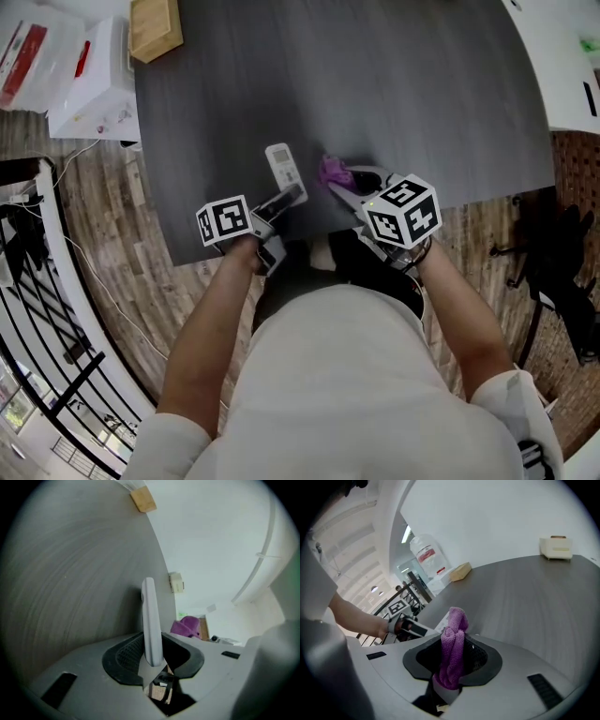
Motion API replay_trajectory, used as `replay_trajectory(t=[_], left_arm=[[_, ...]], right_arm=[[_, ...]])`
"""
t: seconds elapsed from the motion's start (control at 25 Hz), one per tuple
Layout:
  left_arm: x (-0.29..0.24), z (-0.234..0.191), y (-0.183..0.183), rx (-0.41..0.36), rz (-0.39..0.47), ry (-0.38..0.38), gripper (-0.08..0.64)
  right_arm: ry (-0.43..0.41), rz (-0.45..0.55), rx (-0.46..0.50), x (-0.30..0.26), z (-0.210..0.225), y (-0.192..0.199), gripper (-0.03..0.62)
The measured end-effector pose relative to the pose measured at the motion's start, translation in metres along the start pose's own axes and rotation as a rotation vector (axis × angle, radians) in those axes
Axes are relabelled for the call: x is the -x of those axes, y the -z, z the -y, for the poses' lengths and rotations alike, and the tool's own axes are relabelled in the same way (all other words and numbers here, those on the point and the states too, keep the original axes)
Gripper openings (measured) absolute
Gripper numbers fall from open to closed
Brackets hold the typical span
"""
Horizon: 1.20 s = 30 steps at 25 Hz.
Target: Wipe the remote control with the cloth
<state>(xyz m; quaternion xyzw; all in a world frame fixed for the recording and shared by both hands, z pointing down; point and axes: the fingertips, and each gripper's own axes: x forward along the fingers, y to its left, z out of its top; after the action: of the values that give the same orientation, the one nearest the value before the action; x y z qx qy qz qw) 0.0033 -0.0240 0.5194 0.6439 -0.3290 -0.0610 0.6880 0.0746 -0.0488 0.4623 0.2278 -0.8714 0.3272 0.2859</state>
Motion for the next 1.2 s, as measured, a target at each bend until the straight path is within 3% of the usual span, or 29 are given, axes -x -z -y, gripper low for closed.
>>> replay_trajectory(t=[0.24,0.32,0.4,0.56,0.64,0.76,0.92,1.2], left_arm=[[0.007,-0.008,0.003,-0.097,-0.056,-0.096,0.106],[0.010,-0.011,0.000,-0.178,-0.064,-0.168,0.106],[0.017,-0.015,-0.005,-0.368,-0.086,-0.318,0.106],[0.025,-0.009,-0.024,-0.934,-0.124,-0.699,0.106],[0.017,-0.001,-0.021,-1.127,-0.161,-0.768,0.107],[-0.001,0.006,0.002,-1.246,-0.225,-0.727,0.112],[-0.012,0.013,0.024,-1.332,-0.275,-0.653,0.156],[-0.016,0.016,0.053,-1.392,-0.340,-0.535,0.178]], right_arm=[[0.092,-0.005,-0.066,0.009,0.037,-0.002,0.100],[0.110,-0.015,-0.074,0.009,0.041,-0.001,0.100],[0.120,-0.021,-0.094,0.004,0.041,0.000,0.100],[0.093,-0.005,-0.159,-0.015,0.030,-0.001,0.100],[0.078,-0.001,-0.181,-0.023,0.025,-0.001,0.100],[0.077,-0.006,-0.210,-0.029,0.025,0.004,0.100],[0.087,0.012,-0.258,-0.028,0.032,0.002,0.100],[0.147,0.028,-0.263,-0.022,0.044,-0.002,0.100]])
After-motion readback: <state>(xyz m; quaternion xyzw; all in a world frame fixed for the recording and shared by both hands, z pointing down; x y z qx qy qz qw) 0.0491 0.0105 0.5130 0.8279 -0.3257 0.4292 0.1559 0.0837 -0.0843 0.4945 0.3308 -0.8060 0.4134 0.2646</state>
